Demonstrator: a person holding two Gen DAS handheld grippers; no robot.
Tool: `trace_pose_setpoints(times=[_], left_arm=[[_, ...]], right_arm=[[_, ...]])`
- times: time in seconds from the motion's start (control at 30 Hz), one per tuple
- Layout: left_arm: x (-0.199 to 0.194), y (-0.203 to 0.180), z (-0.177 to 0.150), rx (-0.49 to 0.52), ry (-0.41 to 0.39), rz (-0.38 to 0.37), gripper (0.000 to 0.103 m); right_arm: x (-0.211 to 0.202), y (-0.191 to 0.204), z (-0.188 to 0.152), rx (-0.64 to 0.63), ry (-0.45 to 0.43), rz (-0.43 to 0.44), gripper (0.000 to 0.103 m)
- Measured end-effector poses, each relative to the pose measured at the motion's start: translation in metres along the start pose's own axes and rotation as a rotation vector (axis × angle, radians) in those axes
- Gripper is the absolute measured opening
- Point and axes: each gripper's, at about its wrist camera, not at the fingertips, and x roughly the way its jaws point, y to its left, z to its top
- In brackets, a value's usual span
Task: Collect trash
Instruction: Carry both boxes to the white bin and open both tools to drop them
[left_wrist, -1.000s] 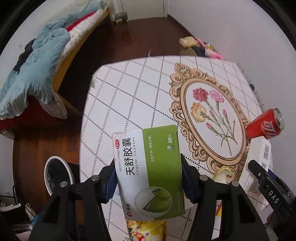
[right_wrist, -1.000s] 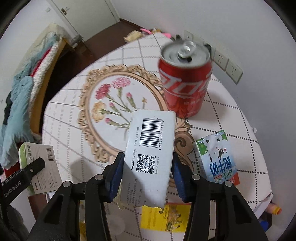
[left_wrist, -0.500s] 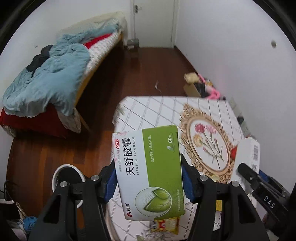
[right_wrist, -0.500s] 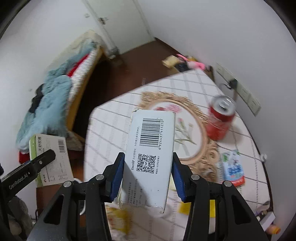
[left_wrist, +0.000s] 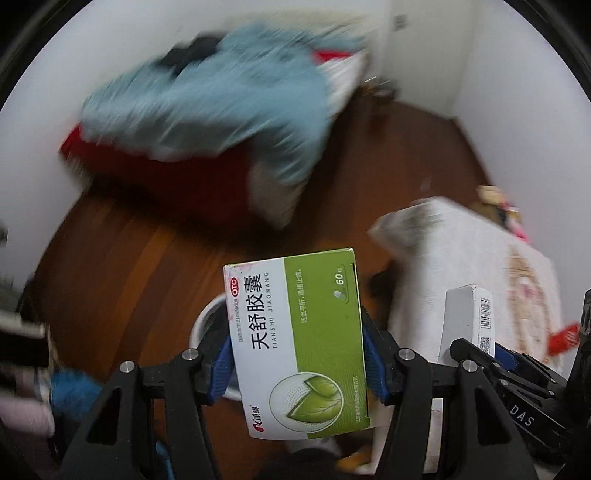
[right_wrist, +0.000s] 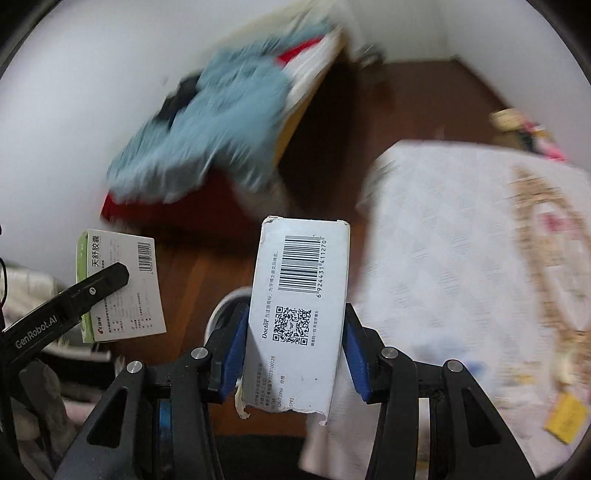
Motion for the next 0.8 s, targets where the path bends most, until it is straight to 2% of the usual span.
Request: trace_pose_setpoints(times=[0.1, 0.2, 0.3, 0.47, 0.5, 0.53, 0.6, 0.63, 0.67, 0.7, 0.73, 0.77, 0.8], left_arm=[[0.052, 0.055, -0.009, -0.098, 0.089, 0.01, 0.056], [0.109, 0.093, -0.018, -0.181, 0.187, -0.019, 0.056], [0.159, 0.113, -0.027, -0.223, 0.273, -0.045, 0.057], [0.213, 0.134, -0.035, -0.258, 0.364, -0.042, 0.061], [0.217, 0.137, -0.036, -0.269, 0.369, -0.039, 0.069], [0.22, 0.142, -0.037, -0.285, 0.368, -0.037, 0.085], [0.22, 0.152, -0.039, -0.31, 0.347, -0.016, 0.097], [0.217, 0.158, -0.041, -0.316, 0.337, 0.002, 0.097], [0.218, 0.16, -0.041, -0.322, 0.328, 0.033, 0.097], [0.214, 0.164, -0.042, -0.323, 0.313, 0.067, 0.097], [0.211, 0.167, -0.042, -0.321, 0.296, 0.095, 0.097], [0.208, 0.168, -0.045, -0.317, 0.277, 0.123, 0.097], [0.206, 0.17, -0.047, -0.315, 0.267, 0.145, 0.097]], right_arm=[[0.076, 0.035, -0.005, -0.048, 0.119, 0.015, 0.05], [0.142, 0.054, -0.011, -0.065, 0.224, 0.025, 0.05], [0.201, 0.067, -0.018, -0.087, 0.313, 0.016, 0.05], [0.264, 0.081, -0.035, -0.133, 0.403, 0.005, 0.05], [0.275, 0.083, -0.038, -0.142, 0.413, 0.004, 0.051], [0.285, 0.085, -0.039, -0.145, 0.426, 0.002, 0.052], [0.3, 0.081, -0.039, -0.136, 0.445, -0.001, 0.055], [0.309, 0.08, -0.037, -0.136, 0.454, 0.001, 0.056], [0.316, 0.081, -0.036, -0.144, 0.465, -0.002, 0.063], [0.322, 0.079, -0.034, -0.15, 0.473, -0.009, 0.083], [0.326, 0.081, -0.035, -0.162, 0.479, -0.019, 0.094], [0.329, 0.082, -0.034, -0.182, 0.476, -0.035, 0.103], [0.329, 0.082, -0.031, -0.2, 0.472, -0.052, 0.103]])
